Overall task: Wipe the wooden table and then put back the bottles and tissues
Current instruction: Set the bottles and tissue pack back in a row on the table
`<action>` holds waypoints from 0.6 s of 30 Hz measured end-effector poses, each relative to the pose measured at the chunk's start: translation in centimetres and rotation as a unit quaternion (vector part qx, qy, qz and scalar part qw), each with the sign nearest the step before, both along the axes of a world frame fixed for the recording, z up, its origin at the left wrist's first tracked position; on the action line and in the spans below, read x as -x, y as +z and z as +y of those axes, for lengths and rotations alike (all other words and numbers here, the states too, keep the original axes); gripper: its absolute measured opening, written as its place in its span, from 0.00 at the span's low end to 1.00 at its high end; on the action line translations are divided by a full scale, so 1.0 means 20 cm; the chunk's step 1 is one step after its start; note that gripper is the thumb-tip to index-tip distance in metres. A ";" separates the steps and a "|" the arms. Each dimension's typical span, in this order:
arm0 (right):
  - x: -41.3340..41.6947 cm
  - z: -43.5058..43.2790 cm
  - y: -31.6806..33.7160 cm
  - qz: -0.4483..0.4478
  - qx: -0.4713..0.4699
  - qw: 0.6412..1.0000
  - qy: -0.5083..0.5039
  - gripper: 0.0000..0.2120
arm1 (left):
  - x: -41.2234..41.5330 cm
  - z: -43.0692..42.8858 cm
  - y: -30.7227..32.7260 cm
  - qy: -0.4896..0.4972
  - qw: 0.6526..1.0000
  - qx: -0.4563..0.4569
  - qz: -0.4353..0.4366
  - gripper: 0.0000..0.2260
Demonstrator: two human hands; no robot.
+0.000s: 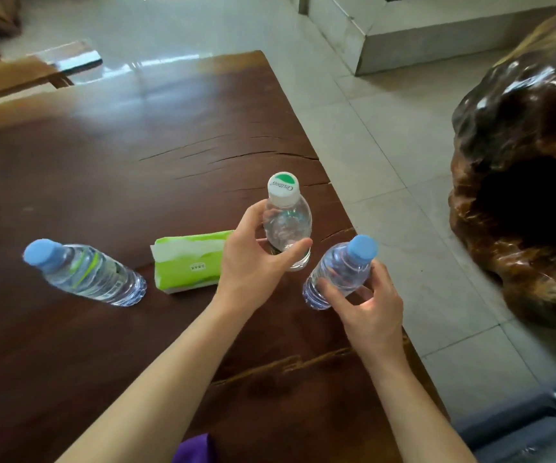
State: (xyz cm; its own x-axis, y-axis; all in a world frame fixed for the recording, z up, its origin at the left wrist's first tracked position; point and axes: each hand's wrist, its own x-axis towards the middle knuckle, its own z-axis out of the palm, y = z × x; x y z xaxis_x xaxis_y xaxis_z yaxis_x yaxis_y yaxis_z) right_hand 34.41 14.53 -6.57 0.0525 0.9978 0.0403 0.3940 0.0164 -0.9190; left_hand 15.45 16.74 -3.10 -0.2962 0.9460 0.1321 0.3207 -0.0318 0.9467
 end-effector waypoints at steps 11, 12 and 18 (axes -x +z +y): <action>0.25 -0.54 0.14 -0.013 -0.016 0.995 0.096 0.28 | 0.36 -0.96 0.06 0.136 0.989 0.063 0.008 0.30; 0.29 -0.59 0.15 -0.013 -0.016 0.994 0.106 0.28 | 0.41 -1.06 0.06 0.154 0.985 0.069 0.015 0.30; 0.56 -0.87 0.22 -0.007 -0.013 0.986 0.167 0.29 | 0.72 -1.58 0.11 0.254 0.959 0.114 0.057 0.30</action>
State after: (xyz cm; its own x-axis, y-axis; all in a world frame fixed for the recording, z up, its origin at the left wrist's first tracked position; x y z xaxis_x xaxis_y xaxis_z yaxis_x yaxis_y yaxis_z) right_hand 23.24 -2.97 -2.15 -0.2793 0.9581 0.0639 0.3760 0.1704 -0.9108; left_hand 1.01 -14.88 -0.87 -0.7226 0.6912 -0.0011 0.3420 0.3589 0.8685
